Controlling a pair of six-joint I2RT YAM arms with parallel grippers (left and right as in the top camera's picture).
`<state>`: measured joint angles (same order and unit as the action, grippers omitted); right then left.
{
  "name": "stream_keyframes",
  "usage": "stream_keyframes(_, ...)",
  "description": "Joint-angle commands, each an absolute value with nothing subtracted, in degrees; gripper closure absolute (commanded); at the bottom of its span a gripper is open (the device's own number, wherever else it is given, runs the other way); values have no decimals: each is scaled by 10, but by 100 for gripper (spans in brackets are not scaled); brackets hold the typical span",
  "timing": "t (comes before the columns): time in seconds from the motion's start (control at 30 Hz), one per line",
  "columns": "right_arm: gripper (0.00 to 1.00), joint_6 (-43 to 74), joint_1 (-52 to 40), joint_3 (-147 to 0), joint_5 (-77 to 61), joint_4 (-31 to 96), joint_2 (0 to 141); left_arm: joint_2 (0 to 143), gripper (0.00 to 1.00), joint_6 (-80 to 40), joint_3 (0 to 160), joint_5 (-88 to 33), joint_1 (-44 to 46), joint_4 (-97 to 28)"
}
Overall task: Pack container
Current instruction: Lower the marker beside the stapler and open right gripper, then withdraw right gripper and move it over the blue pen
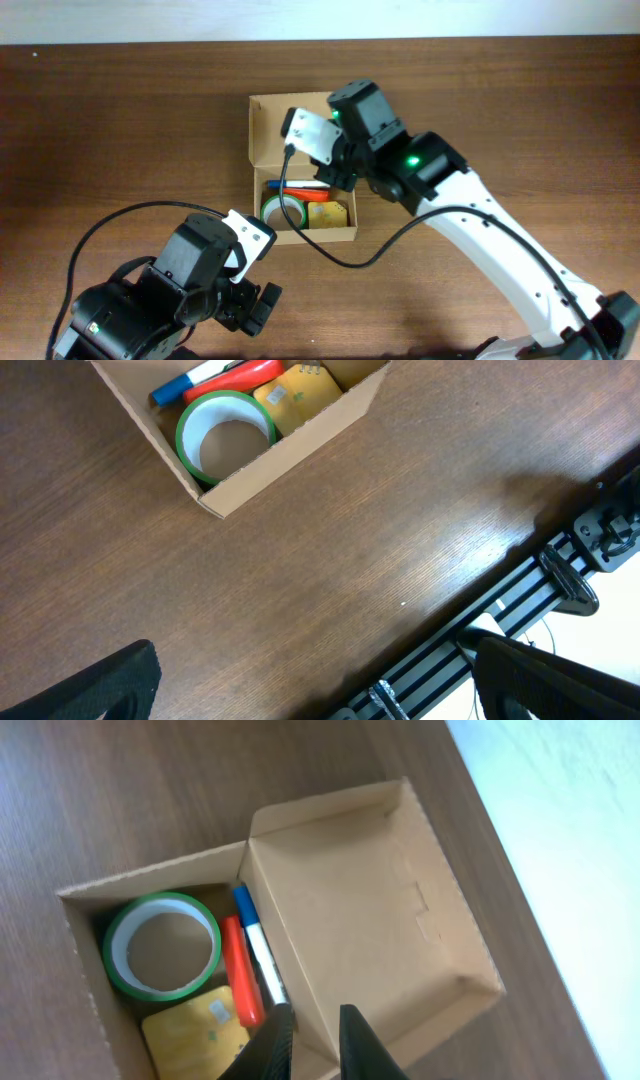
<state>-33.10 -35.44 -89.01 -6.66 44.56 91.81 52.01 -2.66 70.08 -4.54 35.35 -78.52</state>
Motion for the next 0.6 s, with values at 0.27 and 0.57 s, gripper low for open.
stream_keyframes(0.27,83,-129,-192,-892,-58,467,911,518,1,-30,710,-52,355,-785)
stream_keyframes(0.57,76,-32,-95,-889,-89,469,948,518,1,-30,710,-52,355,-785)
